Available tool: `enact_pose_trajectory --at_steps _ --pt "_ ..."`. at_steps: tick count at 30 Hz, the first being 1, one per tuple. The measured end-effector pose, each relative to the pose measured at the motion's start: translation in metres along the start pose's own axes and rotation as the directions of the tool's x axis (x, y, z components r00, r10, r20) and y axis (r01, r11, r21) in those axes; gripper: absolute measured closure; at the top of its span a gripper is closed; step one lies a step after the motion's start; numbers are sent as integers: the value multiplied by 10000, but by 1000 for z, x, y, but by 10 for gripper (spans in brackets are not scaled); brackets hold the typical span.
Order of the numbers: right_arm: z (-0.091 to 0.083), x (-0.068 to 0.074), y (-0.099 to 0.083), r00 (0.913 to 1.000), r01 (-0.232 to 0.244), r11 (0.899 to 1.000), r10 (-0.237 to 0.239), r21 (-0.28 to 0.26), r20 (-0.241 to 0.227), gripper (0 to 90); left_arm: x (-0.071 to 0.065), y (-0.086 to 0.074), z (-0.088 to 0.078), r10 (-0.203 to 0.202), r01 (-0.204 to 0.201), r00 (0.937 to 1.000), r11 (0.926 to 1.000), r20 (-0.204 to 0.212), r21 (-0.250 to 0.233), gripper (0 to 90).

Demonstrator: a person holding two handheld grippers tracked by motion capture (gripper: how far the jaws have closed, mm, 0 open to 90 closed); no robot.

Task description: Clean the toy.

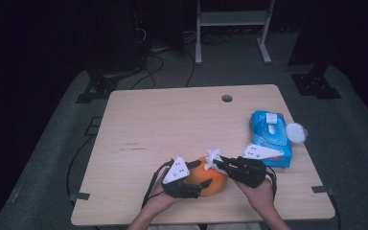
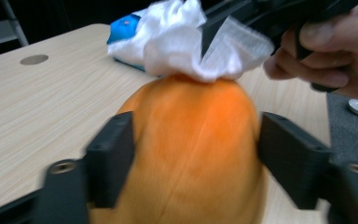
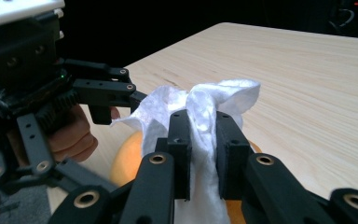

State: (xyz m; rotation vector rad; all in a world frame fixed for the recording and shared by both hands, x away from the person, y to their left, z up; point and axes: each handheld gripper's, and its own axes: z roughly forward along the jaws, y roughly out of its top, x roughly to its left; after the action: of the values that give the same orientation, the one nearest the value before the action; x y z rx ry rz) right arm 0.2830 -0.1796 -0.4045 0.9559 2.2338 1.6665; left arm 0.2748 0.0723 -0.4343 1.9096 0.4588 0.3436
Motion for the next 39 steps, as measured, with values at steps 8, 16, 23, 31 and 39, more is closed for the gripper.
enact_pose_trajectory --at_steps 8,16,23,31,39 --pt "-3 13 7 9978 658 9978 -658 41 67 776 6 3 -10 -493 493 9988 9987 -19 -158 453" --pt "-4 12 6 9973 683 9976 -686 111 270 776 7 4 -9 -587 587 9983 9981 -24 -166 376" --pt "-6 -9 -2 9976 61 9998 -75 202 694 776 8 -2 -1 -422 434 9984 9986 -381 300 215" --pt "2 11 4 9954 867 9957 -878 319 371 777 7 3 -10 -451 458 9986 9987 -265 233 451" --pt "-3 -3 -3 9982 240 9995 -251 217 552 777 7 3 -2 -439 450 9982 9986 -407 284 234"
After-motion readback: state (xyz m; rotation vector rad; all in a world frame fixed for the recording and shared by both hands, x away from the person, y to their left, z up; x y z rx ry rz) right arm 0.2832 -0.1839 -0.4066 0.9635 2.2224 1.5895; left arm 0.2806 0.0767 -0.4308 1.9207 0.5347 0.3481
